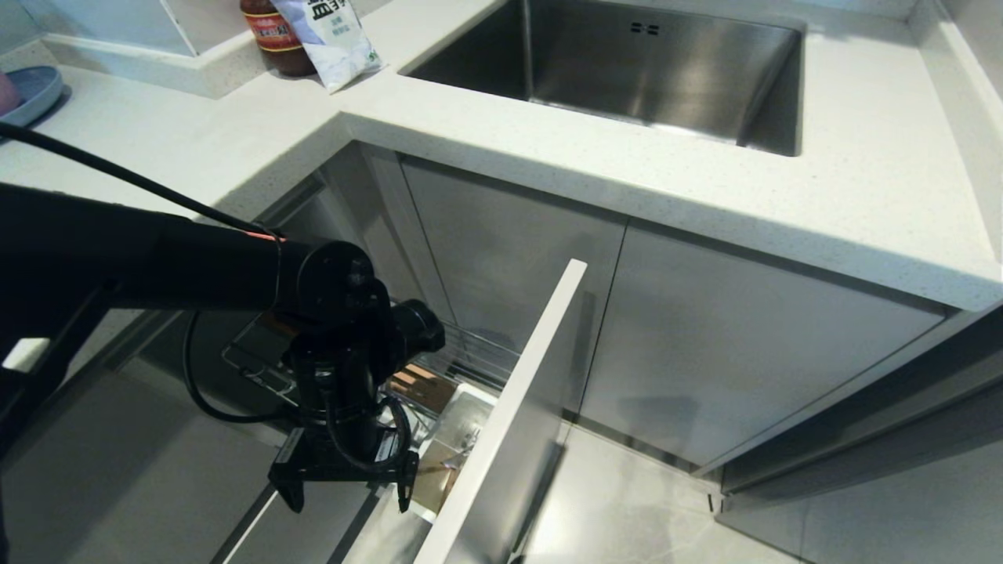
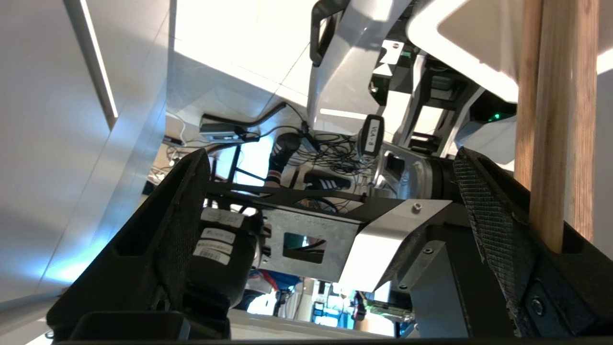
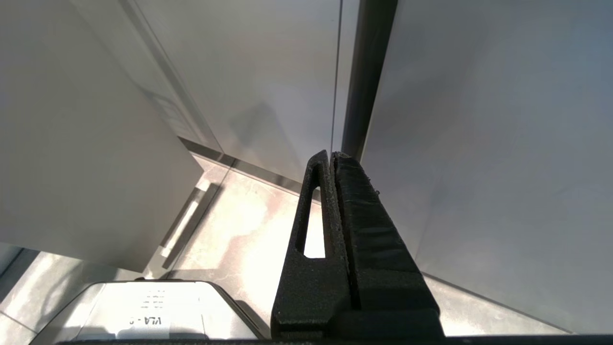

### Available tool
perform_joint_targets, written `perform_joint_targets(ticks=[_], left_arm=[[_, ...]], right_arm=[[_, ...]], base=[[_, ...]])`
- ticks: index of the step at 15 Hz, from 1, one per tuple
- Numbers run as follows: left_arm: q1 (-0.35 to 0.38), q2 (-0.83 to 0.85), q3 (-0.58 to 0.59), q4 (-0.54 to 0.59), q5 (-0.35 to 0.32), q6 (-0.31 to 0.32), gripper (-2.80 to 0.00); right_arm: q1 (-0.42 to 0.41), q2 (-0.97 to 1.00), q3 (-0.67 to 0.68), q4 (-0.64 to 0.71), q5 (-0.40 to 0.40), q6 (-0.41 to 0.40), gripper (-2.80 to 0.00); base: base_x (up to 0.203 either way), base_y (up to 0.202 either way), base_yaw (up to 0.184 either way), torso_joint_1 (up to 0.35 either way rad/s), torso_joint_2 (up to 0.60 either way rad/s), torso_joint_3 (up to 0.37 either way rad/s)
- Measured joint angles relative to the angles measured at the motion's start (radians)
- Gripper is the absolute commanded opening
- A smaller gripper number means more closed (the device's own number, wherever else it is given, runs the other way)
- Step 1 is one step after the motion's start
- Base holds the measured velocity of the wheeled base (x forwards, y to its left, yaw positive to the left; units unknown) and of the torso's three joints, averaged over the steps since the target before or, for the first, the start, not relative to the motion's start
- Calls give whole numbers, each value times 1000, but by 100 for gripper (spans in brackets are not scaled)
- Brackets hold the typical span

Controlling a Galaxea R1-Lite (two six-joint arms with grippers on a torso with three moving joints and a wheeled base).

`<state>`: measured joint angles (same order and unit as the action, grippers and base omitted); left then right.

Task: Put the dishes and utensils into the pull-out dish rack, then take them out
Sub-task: Take the chopsticks out of the cupboard

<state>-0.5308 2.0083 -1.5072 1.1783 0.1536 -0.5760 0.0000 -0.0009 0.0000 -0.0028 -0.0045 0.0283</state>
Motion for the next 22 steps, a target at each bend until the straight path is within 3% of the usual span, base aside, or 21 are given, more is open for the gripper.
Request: perform_joint_targets(ticks=[6,16,22], left_arm=[[-33,-6,-1,32,-83,39,0],[-34,36,-2,-2,-121,44,0],[-27,34,-1,49,-69,44,0]], right_arm=[[0,0,0,0,0,0,-280],[0,0,0,0,0,0,-280],[0,0,0,0,0,0,-280]], base=[[0,0,0,0,0,0],[0,0,0,0,0,0],[0,0,0,0,0,0]])
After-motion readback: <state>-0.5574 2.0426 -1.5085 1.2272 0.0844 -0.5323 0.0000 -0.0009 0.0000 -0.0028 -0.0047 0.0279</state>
